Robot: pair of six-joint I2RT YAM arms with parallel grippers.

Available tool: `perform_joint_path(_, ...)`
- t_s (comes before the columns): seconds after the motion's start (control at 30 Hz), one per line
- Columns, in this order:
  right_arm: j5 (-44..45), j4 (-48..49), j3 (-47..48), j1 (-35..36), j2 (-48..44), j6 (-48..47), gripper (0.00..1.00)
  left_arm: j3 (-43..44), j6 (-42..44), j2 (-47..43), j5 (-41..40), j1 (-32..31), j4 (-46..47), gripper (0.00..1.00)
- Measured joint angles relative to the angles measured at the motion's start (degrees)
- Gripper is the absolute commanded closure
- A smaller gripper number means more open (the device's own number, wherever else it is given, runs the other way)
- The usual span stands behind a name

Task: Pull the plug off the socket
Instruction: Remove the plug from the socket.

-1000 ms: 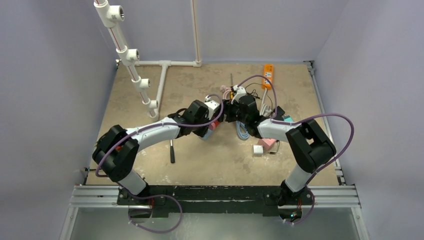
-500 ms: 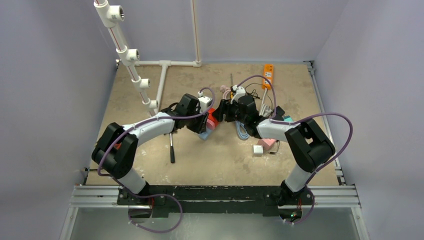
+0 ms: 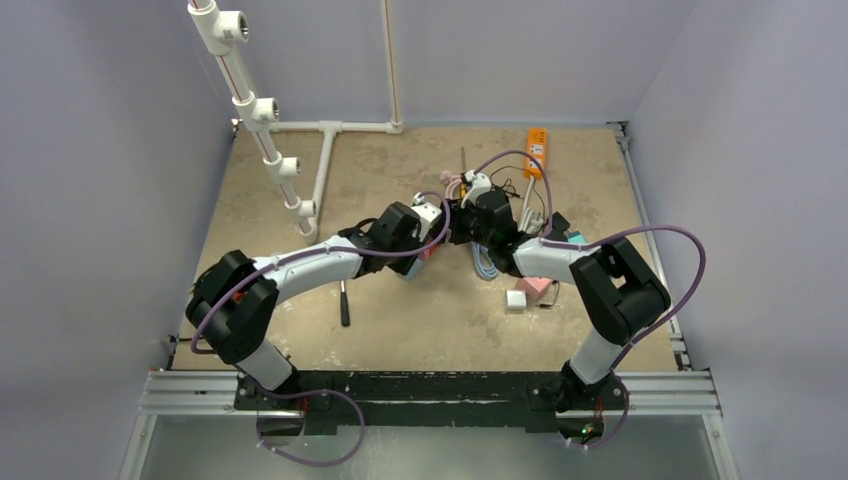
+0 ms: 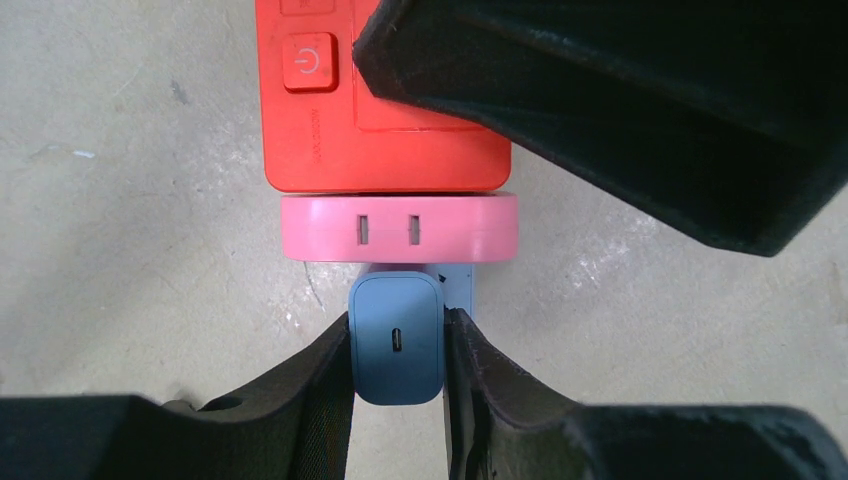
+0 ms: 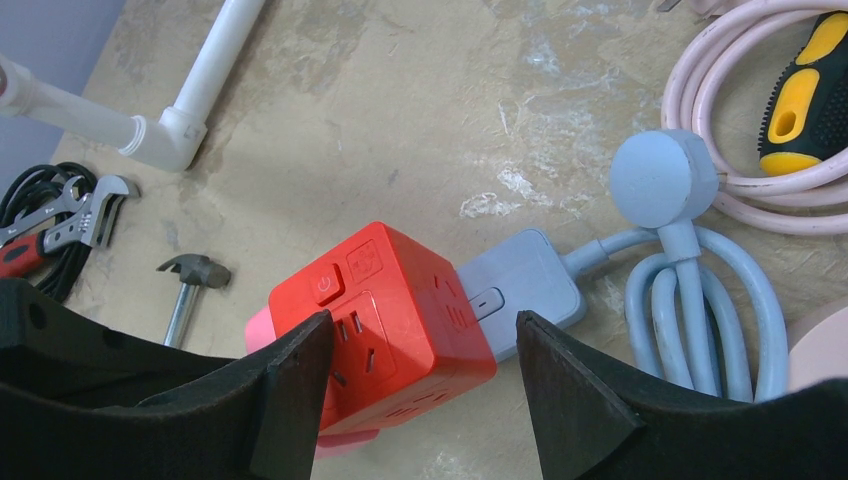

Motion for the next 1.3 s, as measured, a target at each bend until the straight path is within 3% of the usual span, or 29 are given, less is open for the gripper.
perform_joint_path(0.3, 0.04, -0.04, 0.02, 0.11, 0.04, 0.0, 0.32, 0.0, 1.05, 0.0, -2.1, -0.66, -0.24, 1.0)
perform_joint_path(0.57, 0.22, 0.09, 0.55, 0.28, 0.57, 0.02, 0.32, 0.37, -0.11, 0.0, 10.45, 7.65, -0.87, 1.0)
perform_joint_path(0.87, 0.26, 0.17, 0.98, 0.37, 0.92, 0.04, 0.32, 0.39, -0.26, 0.0, 13.29, 8.96, -0.81, 1.0)
perform_joint_path(0.97, 0.26, 0.15, 0.98, 0.37, 0.92, 0.04, 0.32, 0.37, -0.17, -0.07, 12.11, 8.35, -0.81, 1.0)
perform_joint_path(1.3, 0.02, 0.9, 1.51, 0.7, 0.9, 0.52, 0.32, -1.6, 2.4, -5.01, -3.02, 0.17, -0.63, 1.0)
